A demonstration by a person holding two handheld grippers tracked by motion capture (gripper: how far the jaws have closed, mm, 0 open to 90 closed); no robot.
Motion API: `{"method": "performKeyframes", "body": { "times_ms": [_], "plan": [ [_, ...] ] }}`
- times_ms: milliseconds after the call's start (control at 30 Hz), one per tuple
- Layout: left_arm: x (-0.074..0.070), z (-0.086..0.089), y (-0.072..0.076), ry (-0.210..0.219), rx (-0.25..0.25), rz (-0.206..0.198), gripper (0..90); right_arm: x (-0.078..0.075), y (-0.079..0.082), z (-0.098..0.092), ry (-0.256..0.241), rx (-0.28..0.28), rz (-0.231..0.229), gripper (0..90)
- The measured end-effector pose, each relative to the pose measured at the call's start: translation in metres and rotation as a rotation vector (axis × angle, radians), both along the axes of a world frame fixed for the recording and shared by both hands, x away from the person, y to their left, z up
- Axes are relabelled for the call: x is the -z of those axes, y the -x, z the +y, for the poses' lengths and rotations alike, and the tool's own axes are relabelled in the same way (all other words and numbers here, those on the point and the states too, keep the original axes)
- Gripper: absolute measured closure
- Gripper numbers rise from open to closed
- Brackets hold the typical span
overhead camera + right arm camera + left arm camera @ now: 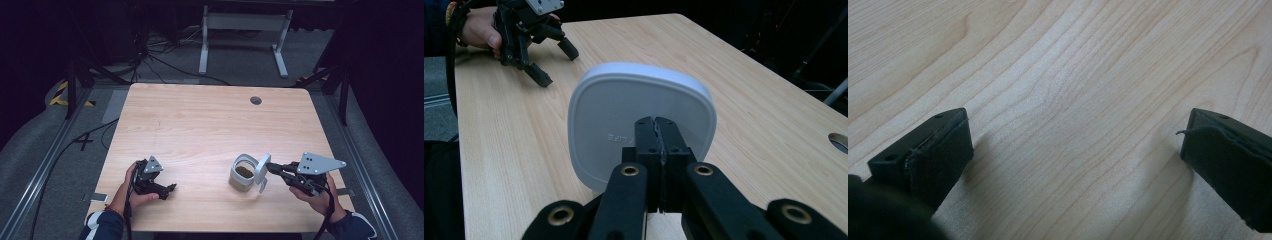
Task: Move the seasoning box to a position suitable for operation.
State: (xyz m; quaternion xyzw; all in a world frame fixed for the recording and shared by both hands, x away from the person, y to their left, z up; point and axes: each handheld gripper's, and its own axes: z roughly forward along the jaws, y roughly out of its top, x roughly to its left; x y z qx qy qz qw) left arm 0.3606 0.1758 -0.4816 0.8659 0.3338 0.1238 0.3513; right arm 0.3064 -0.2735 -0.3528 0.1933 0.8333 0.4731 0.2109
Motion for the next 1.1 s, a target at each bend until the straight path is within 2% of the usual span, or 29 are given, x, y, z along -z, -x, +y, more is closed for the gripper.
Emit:
{"method": "performKeyframes", "body": {
  "times_ms": [200,667,867,1100],
  "plan": [
    [0.0,0.0,0.0,0.0,0.0,0.0,0.6,0.005,-0.004,0.004,0.02,0.001,0.018,90.0],
    [0.0,0.0,0.0,0.0,0.0,0.0,0.6,0.009,-0.008,0.006,0.034,-0.003,0.026,90.0],
    [0.0,0.0,0.0,0.0,0.0,-0.001,0.6,0.01,-0.01,0.01,0.036,-0.008,0.026,90.0],
    [0.0,0.0,0.0,0.0,0.0,0.0,0.6,0.008,-0.011,0.006,0.026,0.0,0.023,90.0]
  ]
}}
